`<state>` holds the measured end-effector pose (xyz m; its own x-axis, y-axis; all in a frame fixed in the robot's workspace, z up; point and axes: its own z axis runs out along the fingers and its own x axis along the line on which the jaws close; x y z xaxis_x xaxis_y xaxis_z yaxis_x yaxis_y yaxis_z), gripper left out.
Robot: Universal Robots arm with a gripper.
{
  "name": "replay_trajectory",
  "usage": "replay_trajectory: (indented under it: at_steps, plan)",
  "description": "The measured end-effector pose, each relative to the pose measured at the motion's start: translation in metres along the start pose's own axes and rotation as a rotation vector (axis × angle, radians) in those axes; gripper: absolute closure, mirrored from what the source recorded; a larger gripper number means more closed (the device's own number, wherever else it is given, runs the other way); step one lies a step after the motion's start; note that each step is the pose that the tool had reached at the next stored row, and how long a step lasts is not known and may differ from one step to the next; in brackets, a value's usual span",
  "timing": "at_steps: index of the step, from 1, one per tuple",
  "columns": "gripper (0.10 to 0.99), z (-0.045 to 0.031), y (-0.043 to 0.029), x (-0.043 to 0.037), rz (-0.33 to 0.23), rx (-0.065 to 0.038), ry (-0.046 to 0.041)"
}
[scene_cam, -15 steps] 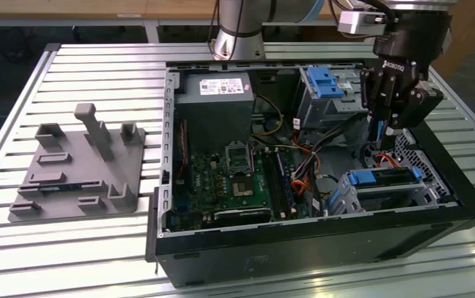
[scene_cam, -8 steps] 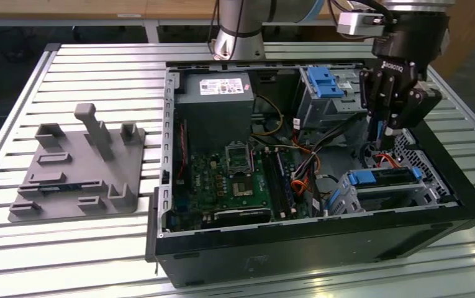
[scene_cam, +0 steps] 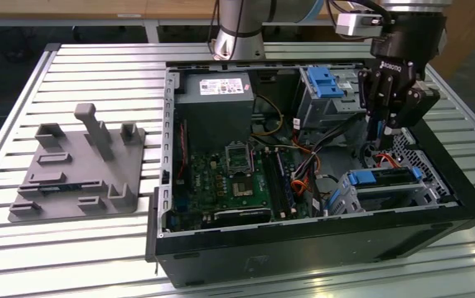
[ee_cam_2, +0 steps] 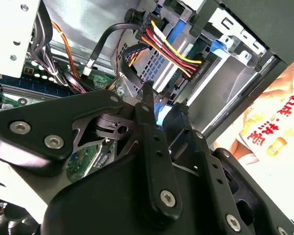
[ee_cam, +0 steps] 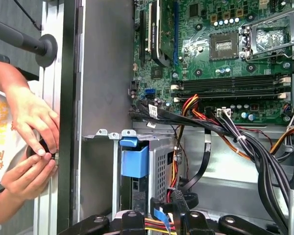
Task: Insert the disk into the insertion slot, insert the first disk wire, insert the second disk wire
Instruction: 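Insert the second disk wire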
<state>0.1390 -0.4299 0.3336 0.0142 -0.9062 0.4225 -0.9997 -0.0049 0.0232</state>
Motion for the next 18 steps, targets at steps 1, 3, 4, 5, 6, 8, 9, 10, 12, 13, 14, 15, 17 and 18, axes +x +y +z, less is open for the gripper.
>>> replay_trajectory:
  at_steps: [1, 3, 4, 5, 6, 8, 9, 10, 12, 13, 14, 15, 17, 18]
  plan:
    - [0.729, 0.0001, 0.0000, -0.0001, 0.000, 0.000, 0.0013]
    - [0.729, 0.0001, 0.0001, 0.0000, 0.000, 0.000, 0.0035]
    - [0.729, 0.0002, 0.0001, 0.0000, 0.000, 0.000, 0.0037]
    - [0.729, 0.0002, 0.0001, -0.0001, 0.000, 0.000, 0.0040]
    - [0.729, 0.0005, 0.0001, -0.0001, 0.000, 0.000, 0.0037]
    - [0.729, 0.0005, 0.0001, 0.0000, 0.000, 0.000, 0.0039]
    - [0.729, 0.0005, 0.0001, 0.0000, 0.000, 0.000, 0.0039]
    - [0.729, 0.0005, 0.0001, 0.0000, 0.000, 0.000, 0.0039]
    - [0.729, 0.0006, 0.0001, 0.0001, 0.000, 0.000, 0.0039]
    - [0.729, 0.0005, 0.0001, 0.0001, 0.000, 0.000, 0.0040]
    - [0.729, 0.0005, 0.0001, 0.0001, 0.000, 0.000, 0.0039]
    - [0.729, 0.0006, 0.0001, 0.0001, 0.000, 0.000, 0.0039]
    - [0.741, 0.0005, 0.0001, 0.0001, 0.000, 0.000, 0.0040]
    - [0.808, 0.0006, 0.0001, 0.0001, 0.000, 0.000, 0.0040]
